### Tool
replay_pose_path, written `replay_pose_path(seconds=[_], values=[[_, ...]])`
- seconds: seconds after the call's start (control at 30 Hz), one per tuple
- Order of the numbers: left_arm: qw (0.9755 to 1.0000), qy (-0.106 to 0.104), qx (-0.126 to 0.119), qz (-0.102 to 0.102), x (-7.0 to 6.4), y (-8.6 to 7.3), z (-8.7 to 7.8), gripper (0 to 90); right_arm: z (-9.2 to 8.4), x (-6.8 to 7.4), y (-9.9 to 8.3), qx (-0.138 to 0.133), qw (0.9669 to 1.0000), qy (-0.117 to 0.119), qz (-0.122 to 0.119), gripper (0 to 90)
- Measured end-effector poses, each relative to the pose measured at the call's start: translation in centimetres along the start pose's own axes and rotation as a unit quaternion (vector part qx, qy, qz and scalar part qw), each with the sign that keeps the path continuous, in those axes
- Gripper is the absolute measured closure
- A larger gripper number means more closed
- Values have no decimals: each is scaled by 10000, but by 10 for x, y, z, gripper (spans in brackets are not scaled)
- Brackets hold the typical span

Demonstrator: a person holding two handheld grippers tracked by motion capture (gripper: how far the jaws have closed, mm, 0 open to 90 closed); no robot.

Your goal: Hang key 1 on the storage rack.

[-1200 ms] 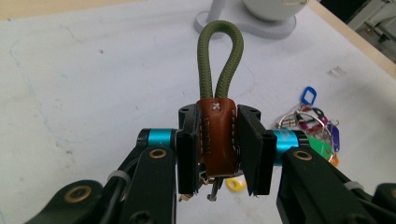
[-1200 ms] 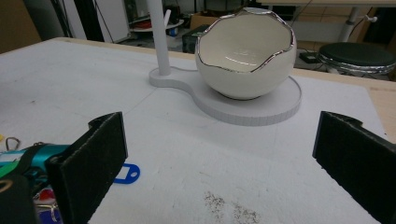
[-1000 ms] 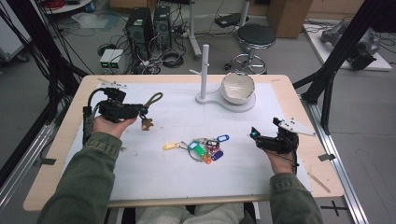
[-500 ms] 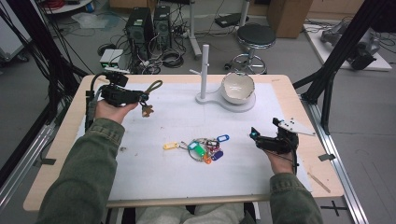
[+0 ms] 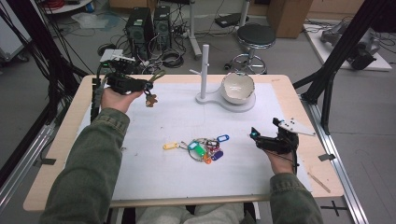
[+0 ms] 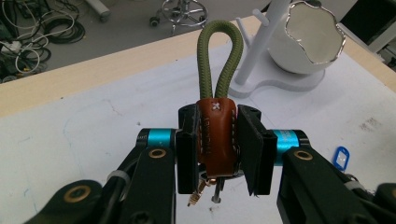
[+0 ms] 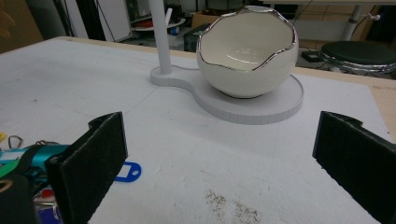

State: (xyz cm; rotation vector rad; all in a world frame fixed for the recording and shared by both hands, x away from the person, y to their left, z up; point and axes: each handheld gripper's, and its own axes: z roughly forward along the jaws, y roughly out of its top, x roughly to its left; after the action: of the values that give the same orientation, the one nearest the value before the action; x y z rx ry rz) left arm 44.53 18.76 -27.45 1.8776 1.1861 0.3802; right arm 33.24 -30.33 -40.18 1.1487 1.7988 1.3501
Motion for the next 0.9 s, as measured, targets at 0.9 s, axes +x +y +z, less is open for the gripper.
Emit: replay_pose_path(seconds=[0.9], values=[[9995,-286,-23,-98,-8,39,39,699,-1,-2,0,-10,10000,-12,34,20]])
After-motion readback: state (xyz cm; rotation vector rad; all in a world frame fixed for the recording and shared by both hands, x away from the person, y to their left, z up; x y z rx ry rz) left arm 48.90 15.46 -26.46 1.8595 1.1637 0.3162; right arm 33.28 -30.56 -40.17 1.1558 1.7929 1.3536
